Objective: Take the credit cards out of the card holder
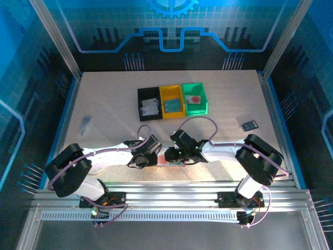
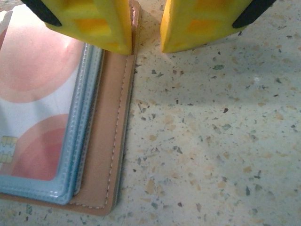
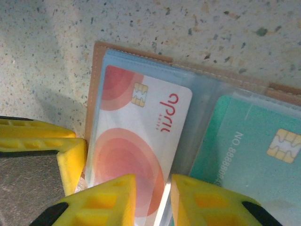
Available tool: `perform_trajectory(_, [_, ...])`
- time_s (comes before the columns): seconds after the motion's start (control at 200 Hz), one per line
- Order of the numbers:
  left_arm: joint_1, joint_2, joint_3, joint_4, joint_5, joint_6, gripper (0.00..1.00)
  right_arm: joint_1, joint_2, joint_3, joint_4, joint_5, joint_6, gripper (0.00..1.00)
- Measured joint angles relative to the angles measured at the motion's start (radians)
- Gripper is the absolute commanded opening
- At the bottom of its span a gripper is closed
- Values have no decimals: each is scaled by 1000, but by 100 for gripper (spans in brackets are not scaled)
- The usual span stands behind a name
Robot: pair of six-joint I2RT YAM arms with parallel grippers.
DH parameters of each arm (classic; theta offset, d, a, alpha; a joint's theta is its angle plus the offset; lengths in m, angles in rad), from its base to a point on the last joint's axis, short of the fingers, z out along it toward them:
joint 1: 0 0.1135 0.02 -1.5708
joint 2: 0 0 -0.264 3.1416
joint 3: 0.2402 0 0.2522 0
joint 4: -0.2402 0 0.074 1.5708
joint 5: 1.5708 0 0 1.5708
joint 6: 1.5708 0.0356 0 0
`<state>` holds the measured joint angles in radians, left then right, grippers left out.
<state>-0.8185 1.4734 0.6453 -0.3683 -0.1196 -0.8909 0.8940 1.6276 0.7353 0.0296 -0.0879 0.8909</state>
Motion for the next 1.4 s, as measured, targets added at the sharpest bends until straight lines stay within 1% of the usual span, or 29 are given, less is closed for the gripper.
perform_trajectory(0.265, [-1,0,0,0,0,0,23,4,20,11,0,5,0,25])
perform_trajectory(0.43, [-4,2,0,3,-7,-1,23,4,30,11,32,-2,0,21])
perform_trajectory(0.62, [-6,6,0,5,-9,-1,23,4,29,-3,62,-2,0,19])
perform_trajectory(0.715, [-8,6,0,6,-13,-1,23,4,26,-11,77,-2,0,16])
perform_trajectory(1.056, [-11,9,0,6,-16,-8,23,2,7,-70,180,-18,0,10])
perform_trajectory(1.221, [-11,10,0,6,-16,-12,23,2,3,-89,219,-25,0,6])
perform_trajectory(1.321, [-11,10,0,6,-16,-18,24,1,2,-100,240,-28,3,0])
perform_trajectory(1.401, [-11,10,0,6,-16,-19,23,0,-1,-109,257,-34,3,0])
